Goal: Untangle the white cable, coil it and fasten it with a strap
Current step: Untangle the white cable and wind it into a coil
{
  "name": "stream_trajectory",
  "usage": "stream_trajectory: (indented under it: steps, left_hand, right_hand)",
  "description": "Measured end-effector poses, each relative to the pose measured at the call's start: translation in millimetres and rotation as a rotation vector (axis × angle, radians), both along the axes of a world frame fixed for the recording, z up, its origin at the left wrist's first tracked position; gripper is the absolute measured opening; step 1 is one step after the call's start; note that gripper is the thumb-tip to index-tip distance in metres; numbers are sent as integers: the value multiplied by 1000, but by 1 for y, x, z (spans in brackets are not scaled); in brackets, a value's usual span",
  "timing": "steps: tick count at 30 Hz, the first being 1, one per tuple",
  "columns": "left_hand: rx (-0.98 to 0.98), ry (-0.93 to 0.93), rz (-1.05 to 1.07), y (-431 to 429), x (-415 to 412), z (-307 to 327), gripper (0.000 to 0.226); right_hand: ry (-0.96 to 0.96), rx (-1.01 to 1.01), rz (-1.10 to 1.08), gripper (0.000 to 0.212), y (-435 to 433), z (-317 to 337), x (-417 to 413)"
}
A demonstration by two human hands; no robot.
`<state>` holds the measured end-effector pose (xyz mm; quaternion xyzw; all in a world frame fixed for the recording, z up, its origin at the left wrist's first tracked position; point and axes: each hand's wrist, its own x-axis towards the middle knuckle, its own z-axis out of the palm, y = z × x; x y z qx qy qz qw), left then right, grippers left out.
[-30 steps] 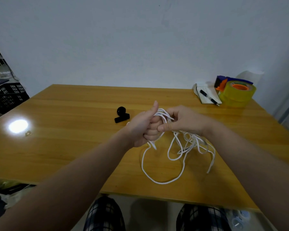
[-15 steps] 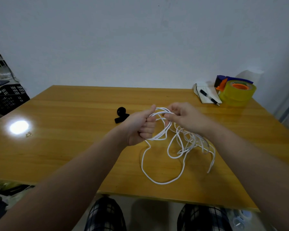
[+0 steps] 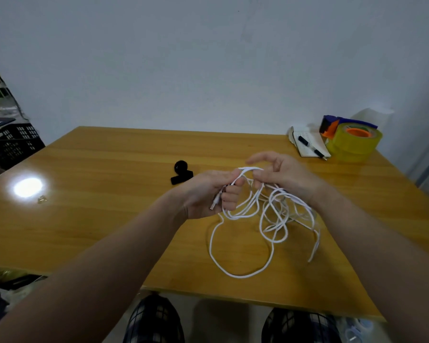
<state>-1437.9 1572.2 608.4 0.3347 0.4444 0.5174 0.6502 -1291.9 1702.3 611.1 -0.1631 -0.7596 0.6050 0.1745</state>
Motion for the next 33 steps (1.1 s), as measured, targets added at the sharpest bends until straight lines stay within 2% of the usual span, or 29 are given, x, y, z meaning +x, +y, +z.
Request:
stream_trajectory:
  steps: [2, 5, 7, 9, 13, 15, 17, 20, 22, 25, 28, 31, 33]
  left_hand:
    - [-26, -30, 22, 2, 0, -2, 30]
    - [-88, -15, 11, 6, 2, -1, 44]
    - [-130, 56, -10, 8, 6, 1, 58]
    - [-150, 91, 17, 9, 13, 1, 58]
    - [10, -25, 212, 14, 19, 2, 60]
    - [104, -90, 262, 13, 18, 6, 46]
    - [147, -156, 265, 11, 15, 9, 44]
    - [190, -198, 352, 11, 5, 12, 64]
    - [223, -160, 377, 9, -2, 14, 55]
    - [226, -58, 369, 6, -9, 14, 61]
    - [178, -105, 358, 3, -10, 13, 62]
    - [171, -111, 341, 4, -14, 8, 52]
    - [183, -127, 323, 8, -17, 4, 41]
  right_hand:
    - [30, -37, 12, 32, 4, -2, 2]
    - [84, 8, -57, 21, 1, -9, -1]
    - [93, 101, -120, 27, -3, -10, -5]
    - [86, 205, -166, 24, -7, -9, -11]
    - [72, 291, -174, 18, -9, -7, -16]
    - [63, 273, -137, 14, -8, -4, -15]
    - [53, 284, -129, 10, -2, 0, -12]
    - [-81, 521, -118, 8, 7, 1, -7]
    - [-124, 606, -211, 5, 11, -4, -6]
    - [-140, 481, -347, 16, 11, -6, -6]
    - [-248, 315, -256, 33, 5, -3, -2]
    - [-263, 299, -203, 32, 1, -1, -3]
    - [-298, 371, -227, 26, -2, 0, -7]
